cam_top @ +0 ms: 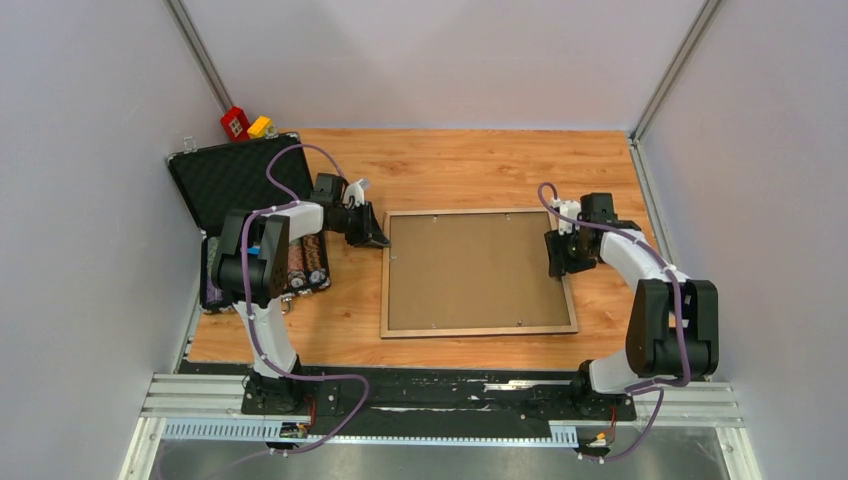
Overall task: Put the photo into the frame
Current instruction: Install the photo frame at the center of the board.
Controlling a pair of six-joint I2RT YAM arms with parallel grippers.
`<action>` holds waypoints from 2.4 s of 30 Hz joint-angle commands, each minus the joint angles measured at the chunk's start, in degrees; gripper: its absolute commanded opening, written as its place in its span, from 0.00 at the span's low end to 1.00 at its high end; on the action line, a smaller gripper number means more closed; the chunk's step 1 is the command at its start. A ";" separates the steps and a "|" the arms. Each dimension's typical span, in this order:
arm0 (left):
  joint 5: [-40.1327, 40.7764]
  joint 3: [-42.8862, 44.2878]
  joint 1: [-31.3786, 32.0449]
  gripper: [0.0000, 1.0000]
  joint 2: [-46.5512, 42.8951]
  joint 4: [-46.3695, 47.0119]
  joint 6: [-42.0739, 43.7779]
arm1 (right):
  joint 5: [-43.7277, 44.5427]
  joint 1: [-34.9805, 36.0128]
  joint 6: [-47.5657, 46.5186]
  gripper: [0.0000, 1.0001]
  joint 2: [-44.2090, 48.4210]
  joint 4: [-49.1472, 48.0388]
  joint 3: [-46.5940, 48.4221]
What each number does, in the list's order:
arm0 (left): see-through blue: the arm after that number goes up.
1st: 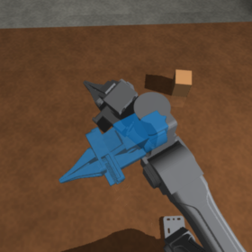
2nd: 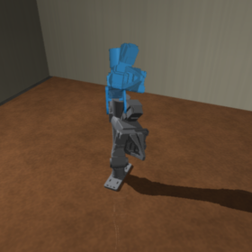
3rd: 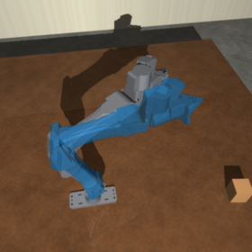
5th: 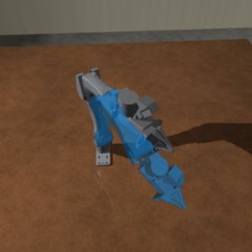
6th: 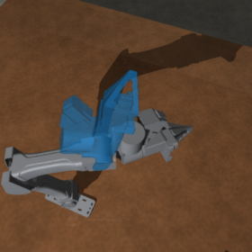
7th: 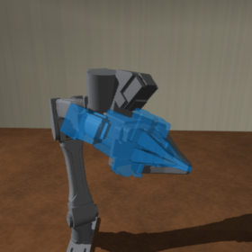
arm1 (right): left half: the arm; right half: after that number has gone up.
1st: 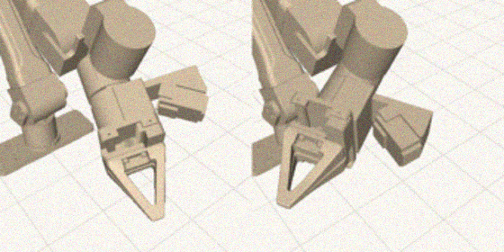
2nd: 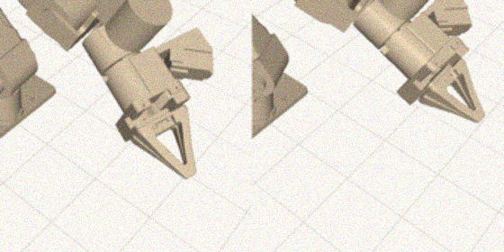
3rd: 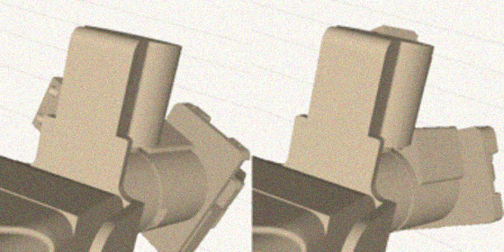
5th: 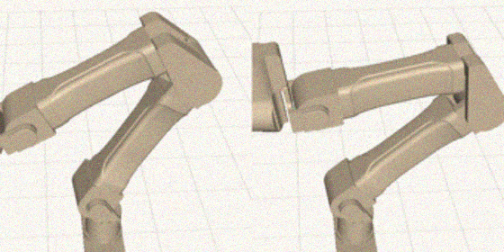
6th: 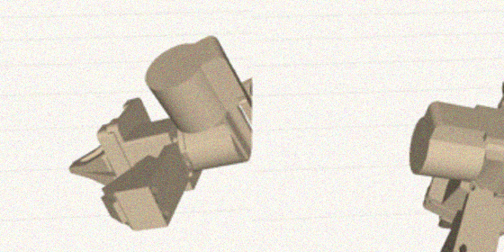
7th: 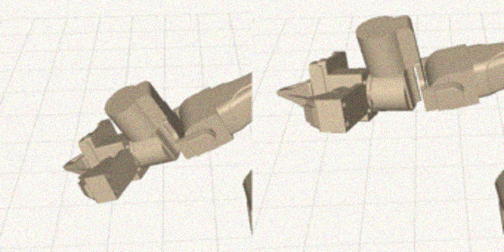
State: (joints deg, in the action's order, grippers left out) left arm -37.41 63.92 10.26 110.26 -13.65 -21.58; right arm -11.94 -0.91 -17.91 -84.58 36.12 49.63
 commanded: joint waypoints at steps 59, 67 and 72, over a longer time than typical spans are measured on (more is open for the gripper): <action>-0.20 7.41 0.11 0.00 1.18 -9.51 7.65 | -6.48 -4.28 6.60 0.07 -19.77 -6.25 17.47; 1.63 12.38 0.11 0.00 3.12 -10.70 8.78 | -6.73 -4.28 7.40 0.06 -21.53 -6.32 19.52; 2.21 14.68 0.11 0.00 5.04 -11.12 9.05 | -7.20 -4.28 8.05 0.07 -22.25 -6.32 20.67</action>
State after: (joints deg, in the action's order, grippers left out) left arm -35.62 75.68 10.09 113.69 -25.15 -14.13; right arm -17.41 -5.43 -11.25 -105.47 32.21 68.12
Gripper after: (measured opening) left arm 0.006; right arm 0.175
